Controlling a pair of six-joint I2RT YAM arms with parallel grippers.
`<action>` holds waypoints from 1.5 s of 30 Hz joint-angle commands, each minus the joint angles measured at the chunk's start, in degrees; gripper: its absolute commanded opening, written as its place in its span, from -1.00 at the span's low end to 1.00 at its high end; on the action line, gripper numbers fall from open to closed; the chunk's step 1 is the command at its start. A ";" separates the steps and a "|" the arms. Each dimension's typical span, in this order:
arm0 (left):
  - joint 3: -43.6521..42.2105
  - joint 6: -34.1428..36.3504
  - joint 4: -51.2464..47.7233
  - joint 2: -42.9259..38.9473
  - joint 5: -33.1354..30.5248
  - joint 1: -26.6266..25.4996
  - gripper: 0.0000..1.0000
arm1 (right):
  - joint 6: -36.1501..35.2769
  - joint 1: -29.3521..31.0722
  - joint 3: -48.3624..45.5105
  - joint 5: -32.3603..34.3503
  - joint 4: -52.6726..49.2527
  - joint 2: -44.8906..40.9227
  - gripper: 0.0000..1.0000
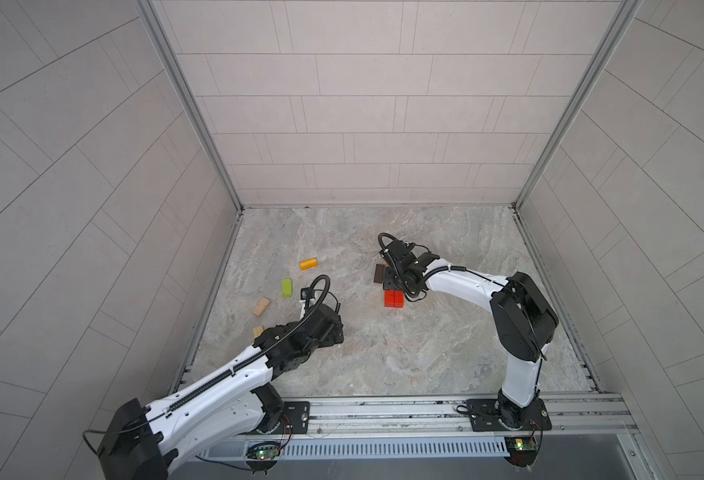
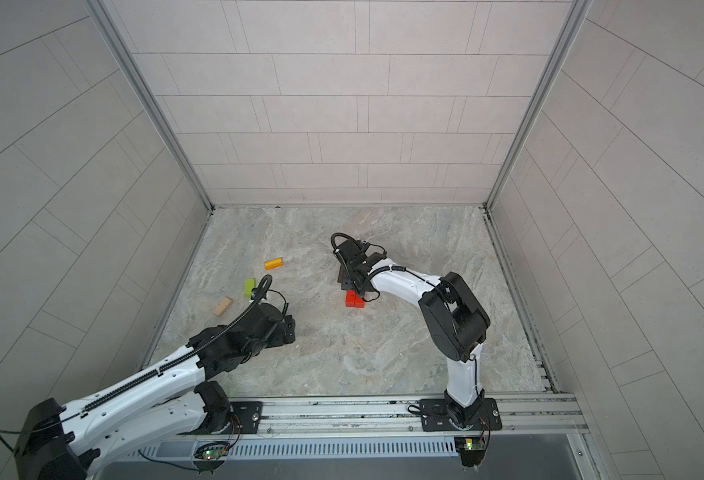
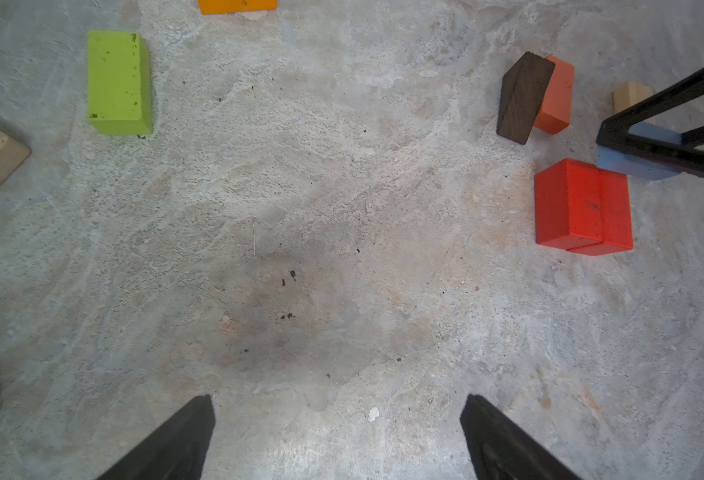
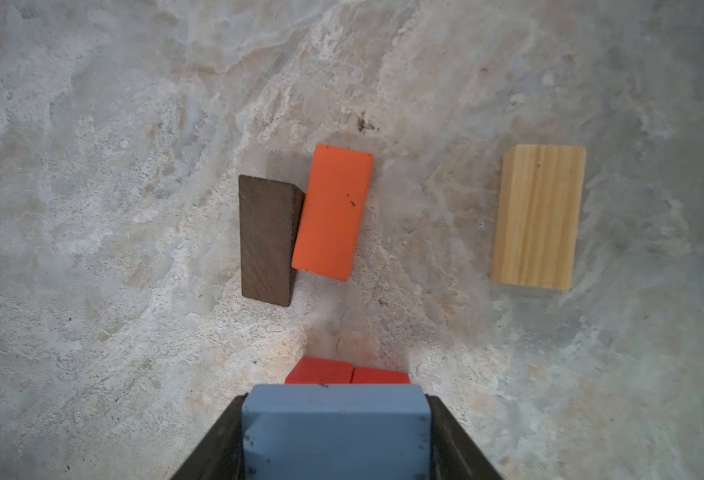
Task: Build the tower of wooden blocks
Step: 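Carry the light blue block with the right gripper over the red blocks, then lower the light blue block onto the red blocks and open the right gripper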
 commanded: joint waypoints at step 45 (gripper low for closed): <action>-2.30 0.07 -0.55 -2.70 -0.37 0.16 1.00 | 1.62 1.72 1.65 1.95 -4.12 2.49 0.40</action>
